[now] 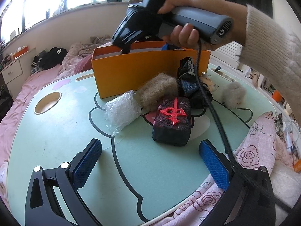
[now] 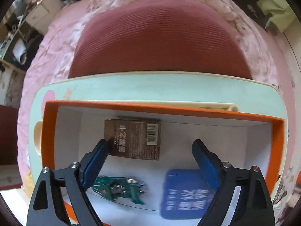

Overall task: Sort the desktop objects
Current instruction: 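Reach into the box and grasp the brown card package with the right gripper, then lift the brown package out and set it beside the white fluffy ball, then reach into the box and grasp the blue tin with the left gripper, then lift the blue tin out and set it beside the dark box, then reach into the box and grasp the green circuit board with the right gripper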

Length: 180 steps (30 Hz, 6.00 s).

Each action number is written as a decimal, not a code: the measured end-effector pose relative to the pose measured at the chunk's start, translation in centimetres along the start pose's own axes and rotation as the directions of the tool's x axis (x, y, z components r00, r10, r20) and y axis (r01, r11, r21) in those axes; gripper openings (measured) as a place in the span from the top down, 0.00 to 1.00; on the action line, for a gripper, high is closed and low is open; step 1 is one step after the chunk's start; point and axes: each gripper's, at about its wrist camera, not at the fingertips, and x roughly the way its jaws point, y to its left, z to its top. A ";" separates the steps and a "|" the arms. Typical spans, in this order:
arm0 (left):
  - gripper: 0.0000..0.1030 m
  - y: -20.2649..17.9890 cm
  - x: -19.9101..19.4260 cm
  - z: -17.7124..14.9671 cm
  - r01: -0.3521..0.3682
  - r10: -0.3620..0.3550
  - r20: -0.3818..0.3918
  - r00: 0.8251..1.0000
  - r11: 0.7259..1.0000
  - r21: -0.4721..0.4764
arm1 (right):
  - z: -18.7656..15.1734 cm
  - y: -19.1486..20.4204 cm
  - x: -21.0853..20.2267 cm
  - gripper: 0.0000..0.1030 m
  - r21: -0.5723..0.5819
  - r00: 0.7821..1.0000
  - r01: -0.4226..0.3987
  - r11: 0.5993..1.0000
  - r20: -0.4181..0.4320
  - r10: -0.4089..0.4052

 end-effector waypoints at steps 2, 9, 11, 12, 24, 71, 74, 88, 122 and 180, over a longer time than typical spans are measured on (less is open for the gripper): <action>0.00 0.0 0.0 0.0 0.001 -0.001 0.000 1.000 1.000 0.000 | 0.2 0.2 -0.5 0.14 -0.017 0.999 -0.013 1.000 0.033 0.014; 0.00 0.1 0.0 0.0 0.002 -0.002 0.000 1.000 1.000 0.000 | 0.6 4.0 2.3 0.13 -0.073 0.999 0.047 0.996 -0.015 -0.048; 0.00 0.0 0.0 -0.1 0.001 -0.001 0.000 1.000 1.000 0.001 | 0.1 5.0 2.1 0.35 -0.095 0.991 0.135 0.986 0.027 -0.133; 0.00 0.0 0.0 -0.1 0.002 -0.002 0.001 1.000 1.000 -0.002 | 0.0 5.0 1.8 0.45 -0.070 0.991 0.132 0.989 0.044 -0.129; 0.00 -0.2 0.0 0.0 -0.009 0.009 0.000 1.000 1.000 -0.006 | -10.5 1.9 -11.8 0.45 -0.063 0.860 -0.068 0.996 0.502 0.091; 0.00 2.1 -0.1 -0.2 -0.058 0.057 -0.019 0.998 0.997 -0.053 | -31.7 -1.1 -3.0 0.00 -0.165 0.795 0.103 0.981 0.606 0.019; 0.01 2.4 -1.8 1.1 -0.058 0.061 0.040 0.997 0.996 -0.061 | -31.7 -1.1 -3.0 0.00 -0.162 0.793 0.105 0.981 0.609 0.016; 0.09 1.0 10.2 18.9 0.099 -0.204 -0.402 0.893 0.959 -0.266 | -31.4 -1.6 -3.2 0.00 -0.144 0.786 0.105 0.984 0.618 0.007; 0.34 -0.7 7.5 20.7 0.144 -0.193 -0.309 0.931 0.974 -0.174 | -30.8 -2.5 -3.2 0.00 -0.060 0.769 0.113 0.992 0.637 -0.049; 0.00 0.2 -1.0 -0.7 -0.018 0.019 -0.085 0.996 1.000 0.005 | -31.6 -3.4 -2.8 0.00 0.061 0.752 0.125 0.990 0.646 -0.134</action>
